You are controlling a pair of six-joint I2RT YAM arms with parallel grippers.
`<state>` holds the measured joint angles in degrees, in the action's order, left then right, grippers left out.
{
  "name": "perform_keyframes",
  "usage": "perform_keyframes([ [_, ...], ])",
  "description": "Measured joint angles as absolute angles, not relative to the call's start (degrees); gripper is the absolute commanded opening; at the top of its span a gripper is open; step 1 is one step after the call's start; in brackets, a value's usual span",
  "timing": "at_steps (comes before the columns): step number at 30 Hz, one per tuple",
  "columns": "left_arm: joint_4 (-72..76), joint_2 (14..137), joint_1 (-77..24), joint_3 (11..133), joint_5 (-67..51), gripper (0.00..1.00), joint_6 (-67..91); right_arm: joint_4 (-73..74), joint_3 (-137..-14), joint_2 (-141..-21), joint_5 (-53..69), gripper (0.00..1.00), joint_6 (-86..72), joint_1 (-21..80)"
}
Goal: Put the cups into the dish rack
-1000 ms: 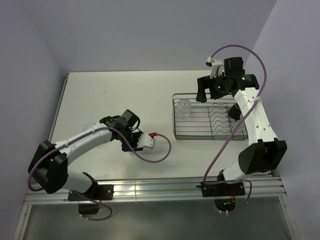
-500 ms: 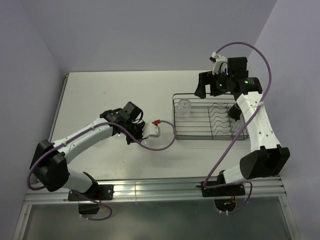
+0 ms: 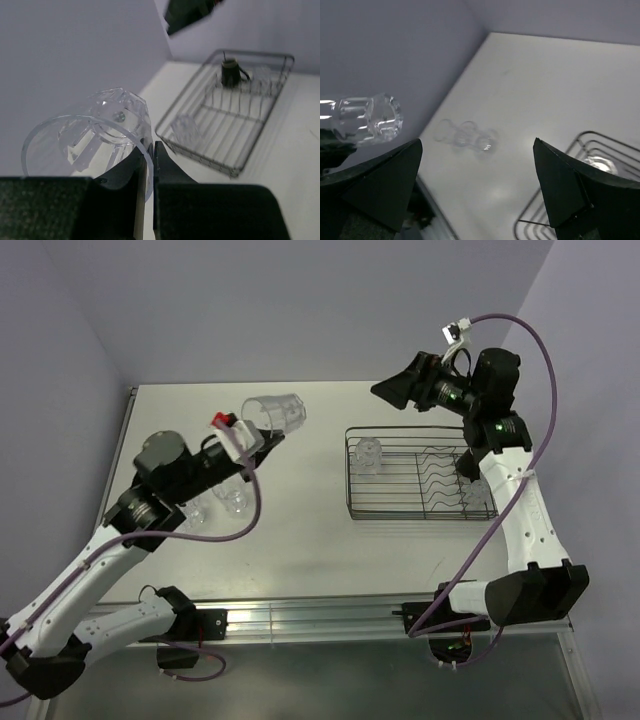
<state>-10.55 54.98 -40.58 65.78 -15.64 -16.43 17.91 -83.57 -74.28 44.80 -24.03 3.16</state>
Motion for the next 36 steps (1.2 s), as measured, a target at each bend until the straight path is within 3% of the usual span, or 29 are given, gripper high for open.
perform_keyframes([
  [9, 11.8, 47.9, -40.6, 58.4, -11.0, 0.00, -15.6, -27.6, -68.0, -75.6, 48.6, 1.00, -69.3, 5.8],
  [13, 18.0, 48.7, -40.6, 57.9, -8.2, 0.00, -15.5, -35.7, -68.2, -77.8, 47.4, 1.00, -76.7, 12.1],
  [18, 24.4, 50.1, -40.6, 57.9, -6.6, 0.00, -15.5, -39.9, -72.4, -80.9, 47.3, 1.00, -81.4, 18.7],
  [36, 29.4, 54.7, -42.8, 57.9, -6.9, 0.00, -15.3, -43.9, -81.6, -89.0, 47.0, 1.00, -87.2, 25.0],
])
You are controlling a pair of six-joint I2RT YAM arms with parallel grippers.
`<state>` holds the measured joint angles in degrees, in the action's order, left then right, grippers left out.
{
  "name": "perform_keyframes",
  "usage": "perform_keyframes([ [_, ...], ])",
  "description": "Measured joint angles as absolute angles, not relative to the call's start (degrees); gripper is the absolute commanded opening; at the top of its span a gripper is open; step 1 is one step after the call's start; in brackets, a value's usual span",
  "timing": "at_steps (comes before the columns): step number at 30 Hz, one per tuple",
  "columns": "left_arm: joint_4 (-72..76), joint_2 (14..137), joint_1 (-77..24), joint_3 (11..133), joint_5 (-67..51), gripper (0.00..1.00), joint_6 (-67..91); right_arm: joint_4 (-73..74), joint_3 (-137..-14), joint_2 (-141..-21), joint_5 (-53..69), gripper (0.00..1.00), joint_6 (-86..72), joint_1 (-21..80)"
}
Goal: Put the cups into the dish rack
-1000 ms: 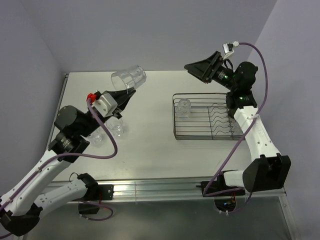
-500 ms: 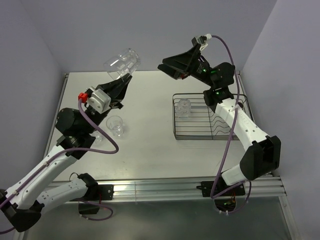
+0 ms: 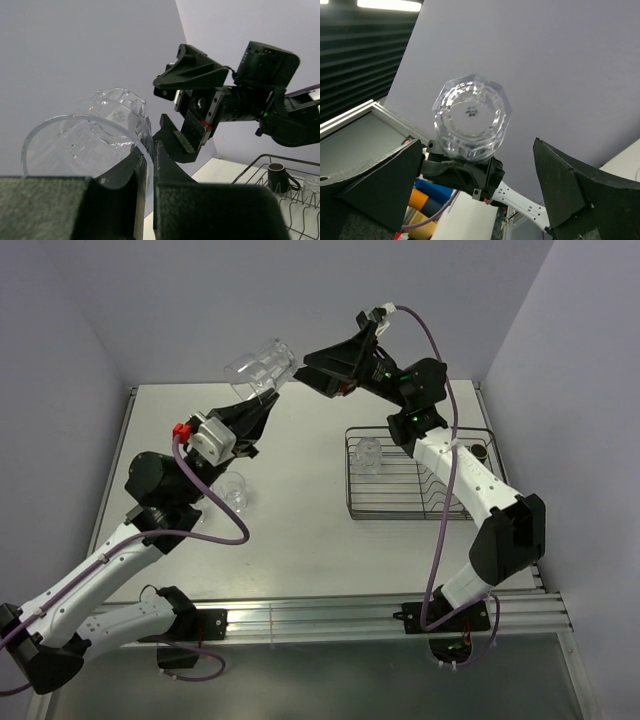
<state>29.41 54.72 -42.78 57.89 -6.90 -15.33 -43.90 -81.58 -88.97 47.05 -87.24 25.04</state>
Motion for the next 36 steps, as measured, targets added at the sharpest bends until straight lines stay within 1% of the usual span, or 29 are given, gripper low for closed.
perform_keyframes([
  [16, 29.8, 55.1, -45.3, 57.9, -9.3, 0.00, -15.6, -47.9, -84.4, -90.3, 47.3, 0.99, -87.6, 28.3],
  [20, 29.8, 55.1, -45.3, 57.9, -9.4, 0.00, -15.6, -48.0, -84.4, -90.4, 47.4, 0.94, -87.5, 28.3],
  [24, 29.8, 55.0, -45.4, 57.9, -9.8, 0.00, -15.5, -48.1, -84.4, -90.4, 47.5, 0.93, -87.6, 28.4],
  [31, 29.0, 55.0, -45.5, 57.9, -11.0, 0.00, -15.1, -48.5, -84.4, -91.0, 47.7, 0.86, -87.6, 28.5],
  [36, 28.8, 55.0, -45.6, 57.9, -11.8, 0.00, -14.2, -48.5, -84.4, -91.1, 47.7, 0.75, -87.5, 28.6],
])
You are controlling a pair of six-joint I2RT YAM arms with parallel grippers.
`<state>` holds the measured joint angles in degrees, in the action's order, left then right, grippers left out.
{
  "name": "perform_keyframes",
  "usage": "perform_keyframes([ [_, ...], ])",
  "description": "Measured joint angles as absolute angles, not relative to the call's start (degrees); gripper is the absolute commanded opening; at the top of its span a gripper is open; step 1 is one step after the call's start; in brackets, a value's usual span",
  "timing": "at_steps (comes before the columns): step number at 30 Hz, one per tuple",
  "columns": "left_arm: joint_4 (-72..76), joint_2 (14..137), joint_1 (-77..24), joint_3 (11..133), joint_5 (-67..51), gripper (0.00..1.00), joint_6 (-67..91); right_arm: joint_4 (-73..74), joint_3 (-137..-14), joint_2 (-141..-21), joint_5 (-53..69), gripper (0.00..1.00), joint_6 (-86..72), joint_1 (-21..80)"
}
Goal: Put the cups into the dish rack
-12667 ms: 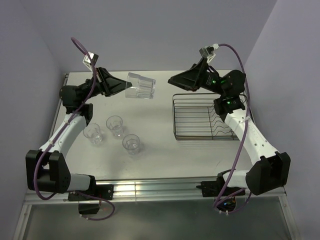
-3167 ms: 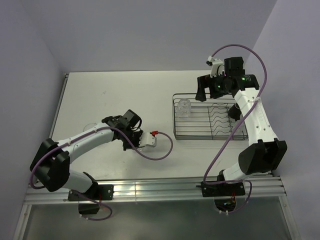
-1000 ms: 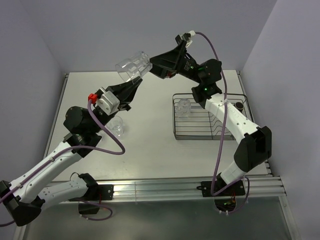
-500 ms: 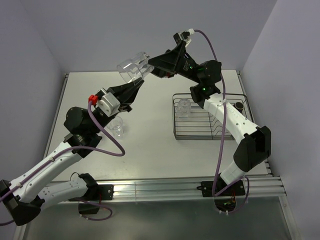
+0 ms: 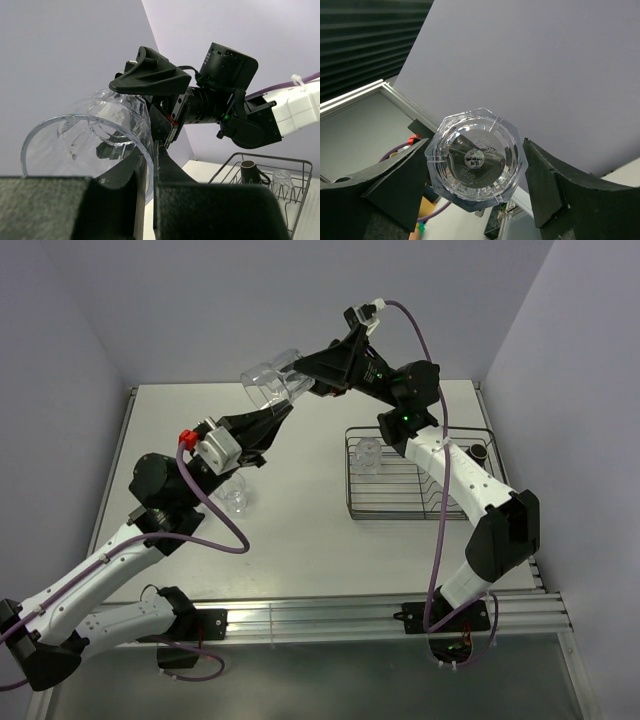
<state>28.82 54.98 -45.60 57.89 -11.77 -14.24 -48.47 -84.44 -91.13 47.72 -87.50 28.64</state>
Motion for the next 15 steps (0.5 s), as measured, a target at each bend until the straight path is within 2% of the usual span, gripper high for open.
perform_keyframes([
  [5, 28.9, 55.0, -45.6, 57.9, -11.7, 0.01, -14.0, -48.7, -84.4, -91.1, 47.7, 0.62, -87.4, 28.6],
  [9, 28.9, 55.0, -45.6, 57.9, -11.6, 0.33, -14.2, -48.7, -84.4, -91.1, 47.9, 0.56, -87.4, 28.6],
  [10, 28.8, 55.0, -45.6, 57.9, -11.5, 0.48, -14.2, -48.7, -84.4, -91.1, 48.0, 0.53, -87.3, 28.6],
  [12, 28.6, 54.9, -45.6, 57.9, -11.2, 0.63, -14.3, -48.5, -84.4, -91.1, 48.2, 0.49, -86.8, 28.6],
  [13, 28.3, 54.8, -45.7, 57.9, -10.9, 0.75, -14.3, -48.3, -84.4, -91.1, 48.3, 0.45, -86.5, 28.6],
  [15, 27.6, 54.5, -45.8, 57.8, -10.2, 0.81, -14.2, -47.7, -84.4, -91.1, 48.6, 0.42, -85.7, 28.1],
])
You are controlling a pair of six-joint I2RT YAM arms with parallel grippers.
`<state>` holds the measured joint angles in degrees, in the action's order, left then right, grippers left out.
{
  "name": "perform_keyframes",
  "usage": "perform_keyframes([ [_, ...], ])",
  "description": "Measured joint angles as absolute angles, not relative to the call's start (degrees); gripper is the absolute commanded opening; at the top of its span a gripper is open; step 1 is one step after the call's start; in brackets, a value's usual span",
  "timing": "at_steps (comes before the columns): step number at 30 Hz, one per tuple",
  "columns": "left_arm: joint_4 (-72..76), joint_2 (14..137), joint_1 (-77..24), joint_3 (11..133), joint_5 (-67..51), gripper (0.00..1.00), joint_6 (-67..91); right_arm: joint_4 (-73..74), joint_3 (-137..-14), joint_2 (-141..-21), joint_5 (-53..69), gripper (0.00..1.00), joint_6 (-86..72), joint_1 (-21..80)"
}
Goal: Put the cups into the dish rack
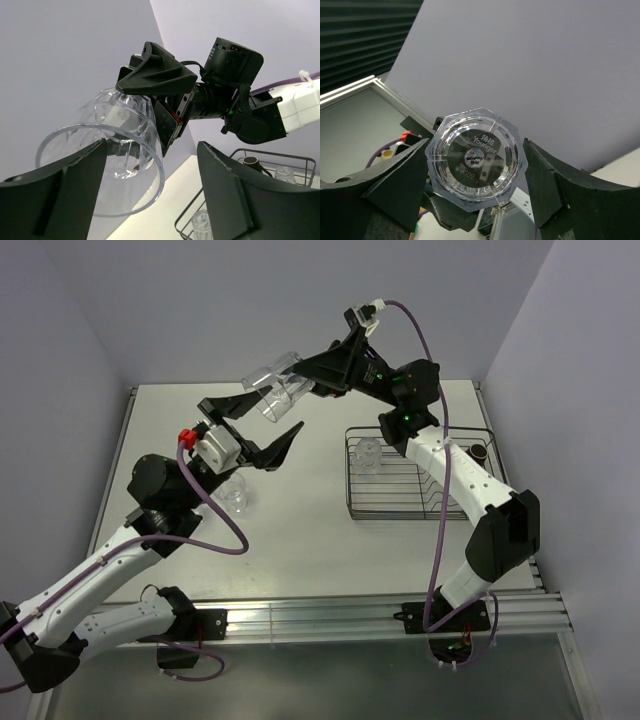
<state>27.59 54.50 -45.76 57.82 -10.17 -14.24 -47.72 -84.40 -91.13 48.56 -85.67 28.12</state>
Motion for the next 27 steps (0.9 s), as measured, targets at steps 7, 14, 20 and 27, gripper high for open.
perform_keyframes([
  [7, 22.4, 49.9, -45.8, 56.8, -7.6, 0.90, -14.5, -42.6, -81.6, -90.1, 49.4, 0.30, -81.6, 22.8],
  [14, 14.4, 44.4, -45.1, 56.2, -4.2, 0.98, -14.2, -28.7, -78.3, -86.3, 51.0, 0.25, -70.2, 14.3],
  [20, 1.0, 47.9, -37.9, 61.3, 0.6, 0.99, -7.7, -6.9, -79.4, -83.4, 49.7, 0.22, -47.8, 8.0],
  [27, -13.7, 57.7, -33.3, 68.1, 3.0, 0.99, 1.5, 19.0, -86.1, -82.8, 36.3, 0.20, -19.2, 6.7],
])
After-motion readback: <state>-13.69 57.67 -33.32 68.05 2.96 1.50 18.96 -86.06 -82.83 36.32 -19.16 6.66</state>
